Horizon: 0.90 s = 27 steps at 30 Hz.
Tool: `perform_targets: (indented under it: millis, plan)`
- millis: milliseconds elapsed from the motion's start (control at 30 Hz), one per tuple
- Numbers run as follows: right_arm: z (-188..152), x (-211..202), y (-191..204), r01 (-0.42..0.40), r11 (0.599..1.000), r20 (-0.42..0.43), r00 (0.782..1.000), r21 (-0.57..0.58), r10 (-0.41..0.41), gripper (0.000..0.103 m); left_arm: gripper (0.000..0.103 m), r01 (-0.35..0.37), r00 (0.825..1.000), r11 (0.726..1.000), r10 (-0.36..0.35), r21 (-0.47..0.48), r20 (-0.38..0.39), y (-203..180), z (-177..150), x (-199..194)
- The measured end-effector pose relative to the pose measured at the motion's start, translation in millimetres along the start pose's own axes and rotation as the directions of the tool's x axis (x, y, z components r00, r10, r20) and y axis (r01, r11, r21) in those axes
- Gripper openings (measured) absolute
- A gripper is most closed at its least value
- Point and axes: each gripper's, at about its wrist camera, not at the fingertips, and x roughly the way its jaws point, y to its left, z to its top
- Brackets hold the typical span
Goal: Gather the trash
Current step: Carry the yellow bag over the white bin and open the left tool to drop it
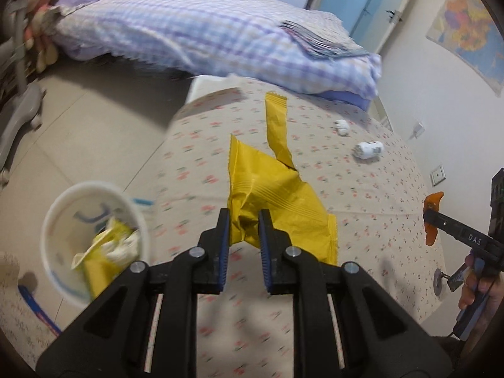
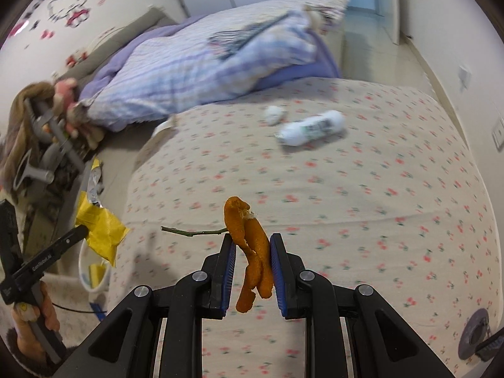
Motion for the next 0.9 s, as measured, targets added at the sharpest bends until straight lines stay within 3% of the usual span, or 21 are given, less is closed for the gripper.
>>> perform_targets:
  millis: [300, 533, 767, 867, 900]
  plan:
    - [-4, 25, 77, -0.051, 0.989, -0.043, 0.998, -0.137, 0.046, 0.023, 0.019, -0.107, 0.993, 0.991, 0.111, -0.084, 0.043, 81, -13, -38]
    - [-8, 47, 129, -0.075, 0.975, -0.076, 0.995, -0.209, 0.06, 0.023, 0.019, -0.254, 0.964, 0.958, 0.261, -0.133, 0.04, 137, -21, -49]
    - [-10, 68, 173, -0.102, 0.961, -0.103, 0.992, -0.257, 0.078, 0.023, 0.022, -0.322, 0.946, 0.934, 0.326, -0.157, 0.0, 169, -28, -39]
    - [-11, 74, 188, -0.118, 0.956, -0.111, 0.99, -0.269, 0.091, 0.023, 0.026, -0.329, 0.943, 0.933, 0.333, -0.145, 0.0, 174, -29, -34]
    - [-11, 78, 194, -0.124, 0.955, -0.115, 0.989, -0.271, 0.095, 0.023, 0.035, -0.329, 0.943, 0.933, 0.332, -0.143, -0.006, 175, -29, -32]
